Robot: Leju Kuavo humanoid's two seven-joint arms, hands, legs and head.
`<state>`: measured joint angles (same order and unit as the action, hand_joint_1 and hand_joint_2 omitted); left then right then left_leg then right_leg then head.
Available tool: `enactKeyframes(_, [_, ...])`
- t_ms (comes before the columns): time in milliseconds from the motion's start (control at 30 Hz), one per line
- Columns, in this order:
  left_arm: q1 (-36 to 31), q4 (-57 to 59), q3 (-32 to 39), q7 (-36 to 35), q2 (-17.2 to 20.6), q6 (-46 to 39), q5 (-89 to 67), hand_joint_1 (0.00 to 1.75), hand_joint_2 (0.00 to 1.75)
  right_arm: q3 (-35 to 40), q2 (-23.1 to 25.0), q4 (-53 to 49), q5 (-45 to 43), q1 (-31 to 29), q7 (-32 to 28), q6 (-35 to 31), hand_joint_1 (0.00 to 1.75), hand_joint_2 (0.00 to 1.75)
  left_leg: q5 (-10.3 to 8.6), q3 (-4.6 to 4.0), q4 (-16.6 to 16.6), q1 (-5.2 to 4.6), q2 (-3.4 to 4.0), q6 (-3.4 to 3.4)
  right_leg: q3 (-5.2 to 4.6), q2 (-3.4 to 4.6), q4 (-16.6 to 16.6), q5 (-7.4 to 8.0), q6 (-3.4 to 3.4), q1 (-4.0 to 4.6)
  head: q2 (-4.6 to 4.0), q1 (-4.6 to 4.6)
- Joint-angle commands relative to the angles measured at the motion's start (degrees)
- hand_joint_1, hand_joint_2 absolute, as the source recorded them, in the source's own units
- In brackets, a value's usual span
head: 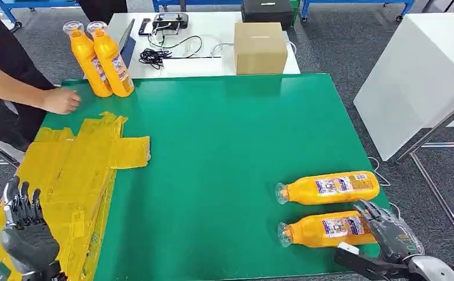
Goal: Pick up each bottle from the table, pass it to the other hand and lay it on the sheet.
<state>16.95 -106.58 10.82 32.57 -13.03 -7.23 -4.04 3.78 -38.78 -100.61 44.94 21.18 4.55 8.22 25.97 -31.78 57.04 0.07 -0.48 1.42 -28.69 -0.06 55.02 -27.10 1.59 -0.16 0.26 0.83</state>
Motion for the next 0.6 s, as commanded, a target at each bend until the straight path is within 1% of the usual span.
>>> enactKeyframes(33, [-2.97,3.26,-2.98,-0.83,3.28,-0.97,1.82,0.0,0.0,10.95,-4.49,7.98,-3.75,-6.68,3.0,5.9,0.0,1.75,-0.01,0.1,-0.07,0.03,0.1,-0.04,0.09,0.08,-0.11,0.06,-0.01,0.03,0.0,-0.02])
enactKeyframes(67, [-2.76,3.97,-2.97,-1.37,3.37,-1.77,1.78,0.0,0.0,11.22,-6.87,7.97,-6.35,-4.7,4.06,5.16,0.0,1.75,-0.02,0.14,-0.1,0.05,0.14,-0.06,0.13,0.1,-0.15,0.08,-0.01,0.04,0.0,-0.02])
enactKeyframes(100, [-2.51,4.35,-2.97,-1.22,3.51,-1.76,1.83,0.0,0.0,11.36,-8.05,7.99,-7.14,-3.57,4.11,4.97,0.0,1.75,-0.02,0.12,-0.08,0.04,0.04,-0.04,0.14,0.01,-0.13,0.05,0.0,0.04,0.0,0.0])
enactKeyframes(133, [-2.86,4.78,-3.54,-0.45,4.01,-1.7,2.51,0.0,0.0,12.53,-8.94,8.52,-8.26,-3.61,5.09,6.22,0.0,1.75,-0.02,0.15,-0.1,0.06,0.01,-0.06,0.2,-0.03,-0.18,0.04,0.0,0.05,0.0,-0.02])
enactKeyframes(167, [-3.21,4.85,-4.14,-0.37,4.51,-1.79,2.84,0.0,0.0,13.49,-9.13,8.79,-8.73,-3.79,5.4,6.75,0.1,1.75,-0.01,0.19,-0.09,0.06,-0.05,-0.06,0.24,-0.11,-0.18,0.02,0.01,0.05,0.0,-0.02])
enactKeyframes(200, [-3.34,5.12,-4.21,-0.58,4.48,-2.02,2.83,0.0,0.0,13.58,-9.15,9.33,-9.35,-3.22,5.9,6.64,1.34,1.75,-0.03,0.25,-0.11,0.02,-0.12,-0.05,0.23,-0.17,-0.18,0.0,0.01,0.01,0.0,0.0])
enactKeyframes(300, [-3.17,5.72,-4.11,-0.46,4.47,-2.26,3.1,0.0,0.0,13.77,-9.99,9.43,-10.06,-1.76,5.91,5.17,1.34,1.75,0.01,0.3,-0.08,0.08,-0.18,0.02,-0.12,-0.2,-0.19,0.01,0.0,0.06,0.0,0.0])
enactKeyframes(467, [-3.04,5.71,-4.08,-0.44,4.49,-2.28,3.07,0.0,0.0,13.79,-10.18,9.27,-10.07,-1.89,5.91,5.19,1.34,1.75,0.0,0.36,-0.14,0.07,-0.21,0.0,-0.08,-0.23,-0.26,0.0,0.01,0.06,0.0,0.04])
enactKeyframes(500, [-3.04,5.71,-4.08,-0.44,4.49,-2.28,3.07,0.0,0.0,13.79,-10.18,9.27,-10.07,-1.89,5.91,5.19,1.34,1.75,0.04,0.41,-0.11,0.06,-0.09,0.01,-0.09,-0.11,-0.21,-0.01,0.0,0.05,0.0,-0.02])
enactKeyframes(533, [-3.17,5.44,-4.45,-0.18,4.75,-2.18,3.23,0.0,0.0,14.74,-9.8,9.65,-10.0,-2.83,6.37,5.54,1.75,1.75,0.03,0.41,-0.13,0.1,-0.13,-0.01,-0.03,-0.17,-0.27,0.01,-0.01,0.1,0.0,0.04])
enactKeyframes(600, [-3.89,4.9,-5.56,-0.78,5.41,-2.86,3.18,0.0,0.0,16.94,-7.77,11.72,-9.18,-5.57,7.5,5.27,1.75,1.75,0.01,0.45,-0.13,0.1,-0.14,0.01,-0.01,-0.19,-0.29,0.03,-0.01,0.09,0.0,0.02])
